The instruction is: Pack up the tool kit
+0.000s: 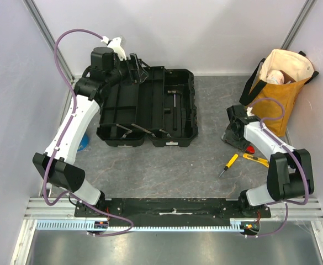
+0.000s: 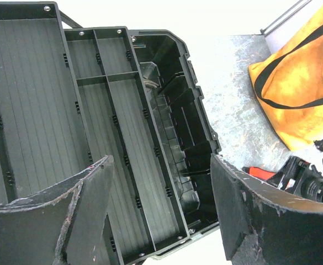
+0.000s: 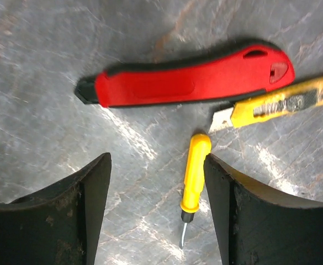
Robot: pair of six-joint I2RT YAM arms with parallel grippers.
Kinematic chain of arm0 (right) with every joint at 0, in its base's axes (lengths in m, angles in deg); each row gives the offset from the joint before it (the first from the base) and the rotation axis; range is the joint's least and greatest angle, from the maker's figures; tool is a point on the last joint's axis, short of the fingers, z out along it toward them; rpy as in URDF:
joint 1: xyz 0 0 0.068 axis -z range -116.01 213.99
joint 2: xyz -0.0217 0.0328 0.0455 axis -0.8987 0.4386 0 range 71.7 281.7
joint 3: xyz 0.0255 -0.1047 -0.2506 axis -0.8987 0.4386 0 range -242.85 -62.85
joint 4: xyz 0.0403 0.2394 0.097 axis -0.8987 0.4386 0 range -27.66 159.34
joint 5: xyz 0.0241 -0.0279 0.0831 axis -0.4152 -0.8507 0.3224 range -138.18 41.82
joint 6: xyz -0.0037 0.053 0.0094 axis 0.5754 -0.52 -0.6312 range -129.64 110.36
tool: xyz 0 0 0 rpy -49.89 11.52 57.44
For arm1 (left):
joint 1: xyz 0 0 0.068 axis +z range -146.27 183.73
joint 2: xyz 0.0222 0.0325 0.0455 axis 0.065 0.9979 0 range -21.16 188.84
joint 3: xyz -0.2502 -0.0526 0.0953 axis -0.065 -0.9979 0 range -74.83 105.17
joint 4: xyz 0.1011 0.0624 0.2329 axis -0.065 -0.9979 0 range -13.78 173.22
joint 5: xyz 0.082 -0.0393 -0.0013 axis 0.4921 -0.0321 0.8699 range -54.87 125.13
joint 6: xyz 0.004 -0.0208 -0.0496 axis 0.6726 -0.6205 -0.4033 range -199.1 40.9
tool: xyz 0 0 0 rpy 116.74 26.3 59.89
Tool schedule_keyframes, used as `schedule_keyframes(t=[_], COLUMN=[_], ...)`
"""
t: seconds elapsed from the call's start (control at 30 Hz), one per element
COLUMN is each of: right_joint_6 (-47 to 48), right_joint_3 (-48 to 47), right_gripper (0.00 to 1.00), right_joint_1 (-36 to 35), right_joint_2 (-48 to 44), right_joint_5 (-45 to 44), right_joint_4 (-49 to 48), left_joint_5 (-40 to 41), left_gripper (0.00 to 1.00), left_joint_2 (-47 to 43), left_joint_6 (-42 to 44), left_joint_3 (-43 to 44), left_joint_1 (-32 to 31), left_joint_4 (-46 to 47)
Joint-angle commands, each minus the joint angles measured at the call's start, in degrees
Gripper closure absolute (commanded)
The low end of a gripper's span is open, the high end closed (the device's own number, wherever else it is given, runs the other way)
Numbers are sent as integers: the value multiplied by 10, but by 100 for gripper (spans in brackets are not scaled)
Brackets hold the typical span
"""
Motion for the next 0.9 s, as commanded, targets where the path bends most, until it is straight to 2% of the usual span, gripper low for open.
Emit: schedule_keyframes(t=[0.0, 0.3, 0.4, 0.43, 0.6, 0.67, 0.77, 0.87], right_joint_6=[-27, -38, -40, -41, -35, -34, -16, 3], right_joint_3=[38, 108, 128, 134, 142, 136, 110, 62], right_gripper=[26, 26, 32, 37, 75, 87, 99, 100], right_joint_1=[11, 30, 30, 31, 33, 32, 32, 30], right_joint_2=[-20, -30, -28, -28, -38, -56, -74, -79], right_joint_5=[17, 31, 34, 37, 53, 55, 62, 68], right_joint_4=[-1, -36, -57, -64, -93, -102, -114, -116], left_joint_5=[1, 1, -5, -6, -18, -23, -25, -27], left_gripper=[23, 23, 23, 23, 23, 23, 23, 23], left_joint_2=[-7, -16, -23, -26, -33, -36, -42, -45], left_joint_6=[-22, -58, -58, -58, -59, -59, -57, -59], left_joint_3=[-2, -5, -12, -13, -12, -11, -11, -11], left_joint_1=[4, 28, 35, 37, 51, 56, 61, 65], left_joint_4=[26, 24, 29, 29, 29, 29, 29, 28])
